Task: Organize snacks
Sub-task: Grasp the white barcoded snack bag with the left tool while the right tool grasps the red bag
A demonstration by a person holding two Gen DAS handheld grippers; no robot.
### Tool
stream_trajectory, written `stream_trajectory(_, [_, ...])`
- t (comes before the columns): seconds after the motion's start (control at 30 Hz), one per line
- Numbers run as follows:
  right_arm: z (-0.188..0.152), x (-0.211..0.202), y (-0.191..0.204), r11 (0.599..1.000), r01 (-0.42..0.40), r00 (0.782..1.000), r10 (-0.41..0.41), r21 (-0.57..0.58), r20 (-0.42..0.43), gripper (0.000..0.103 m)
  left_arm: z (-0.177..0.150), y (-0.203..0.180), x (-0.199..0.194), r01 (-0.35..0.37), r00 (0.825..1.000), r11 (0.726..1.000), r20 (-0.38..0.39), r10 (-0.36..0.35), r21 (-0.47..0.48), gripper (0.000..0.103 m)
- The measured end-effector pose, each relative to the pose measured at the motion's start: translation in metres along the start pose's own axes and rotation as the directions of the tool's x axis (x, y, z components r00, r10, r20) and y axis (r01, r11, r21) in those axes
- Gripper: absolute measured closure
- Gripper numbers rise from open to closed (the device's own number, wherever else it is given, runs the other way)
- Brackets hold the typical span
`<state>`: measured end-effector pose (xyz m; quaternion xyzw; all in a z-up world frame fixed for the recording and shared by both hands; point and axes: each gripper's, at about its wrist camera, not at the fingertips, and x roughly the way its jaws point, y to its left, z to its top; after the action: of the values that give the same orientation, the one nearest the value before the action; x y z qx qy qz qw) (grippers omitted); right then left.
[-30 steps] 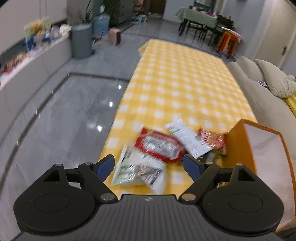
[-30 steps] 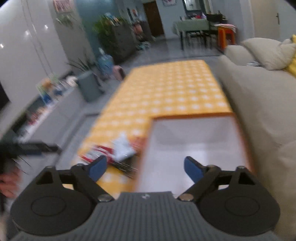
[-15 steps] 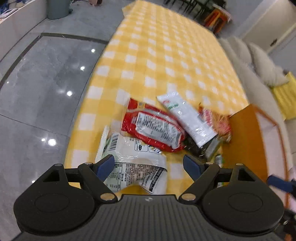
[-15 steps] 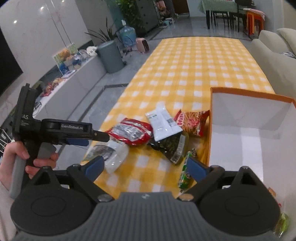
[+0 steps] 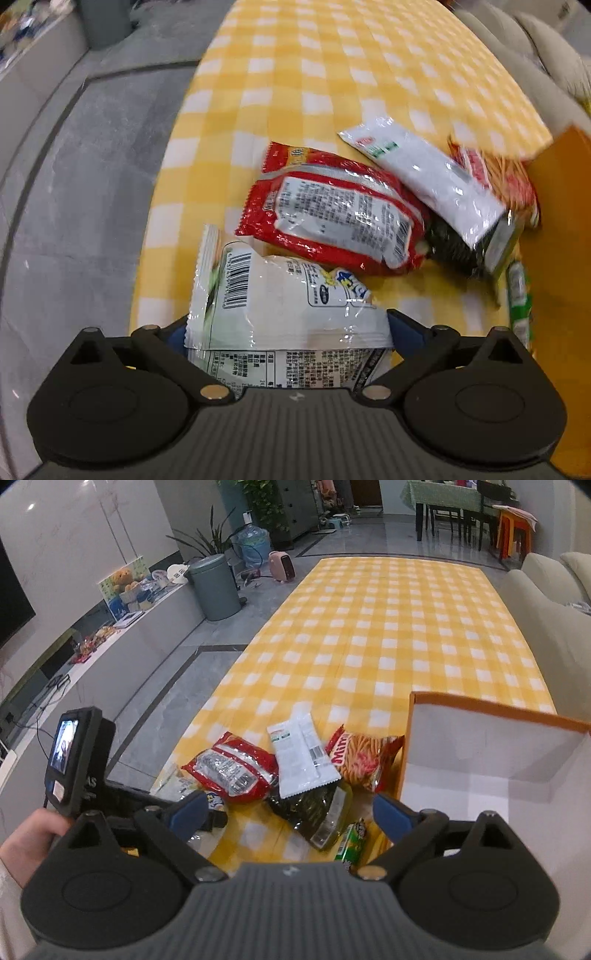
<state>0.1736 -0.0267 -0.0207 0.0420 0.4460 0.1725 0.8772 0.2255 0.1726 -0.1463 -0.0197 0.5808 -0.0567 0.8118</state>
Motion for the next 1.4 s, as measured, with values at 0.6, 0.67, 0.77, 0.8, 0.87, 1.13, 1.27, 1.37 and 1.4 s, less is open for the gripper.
stream_trajectory(0.6, [0.02, 0.04, 0.029, 0.977, 0.004, 1.0, -0.008, -0.215, -0.014, 0.009, -0.016, 0.03, -0.038, 0.051, 0.995, 0.994, 0.088, -0.042, -0.095, 0.035])
stream_trajectory(0.67, [0.027, 0.057, 0.036, 0.962, -0.036, 0.999, 0.031, -0.272, -0.023, 0.009, -0.018, 0.041, -0.041, 0.08, 0.993, 0.989, 0.092, -0.068, -0.128, 0.035])
stream_trajectory(0.77, [0.034, 0.087, 0.048, 0.924, -0.058, 0.998, 0.044, -0.377, -0.046, 0.009, -0.018, 0.049, -0.045, 0.054, 0.993, 0.988, 0.111, -0.039, -0.142, 0.035])
stream_trajectory(0.8, [0.036, 0.096, 0.051, 0.913, -0.074, 0.997, 0.056, -0.401, -0.057, 0.009, -0.018, 0.052, -0.046, 0.052, 0.993, 0.988, 0.115, -0.035, -0.146, 0.035])
stream_trajectory(0.87, [0.038, 0.113, 0.058, 0.895, -0.099, 0.995, 0.083, -0.435, -0.056, 0.009, -0.017, 0.059, -0.047, 0.056, 0.993, 0.983, 0.114, -0.036, -0.174, 0.035])
stream_trajectory(1.13, [0.039, 0.176, 0.082, 0.853, -0.181, 0.98, 0.115, -0.489, -0.163, 0.009, -0.014, 0.071, -0.041, 0.0, 0.997, 0.979, 0.079, 0.017, -0.205, 0.035])
stream_trajectory(1.27, [0.037, 0.2, 0.09, 0.855, -0.192, 0.97, 0.091, -0.482, -0.224, 0.009, -0.012, 0.08, -0.041, -0.001, 0.997, 0.969, 0.076, 0.02, -0.248, 0.035])
stream_trajectory(1.37, [0.034, 0.213, 0.096, 0.836, -0.175, 0.971, 0.058, -0.52, -0.234, 0.009, -0.013, 0.083, -0.042, 0.0, 0.997, 0.967, 0.078, 0.021, -0.255, 0.035])
stream_trajectory(1.4, [0.033, 0.217, 0.097, 0.835, -0.17, 0.971, 0.051, -0.523, -0.235, 0.01, -0.012, 0.084, -0.042, 0.007, 0.997, 0.966, 0.079, 0.014, -0.257, 0.035])
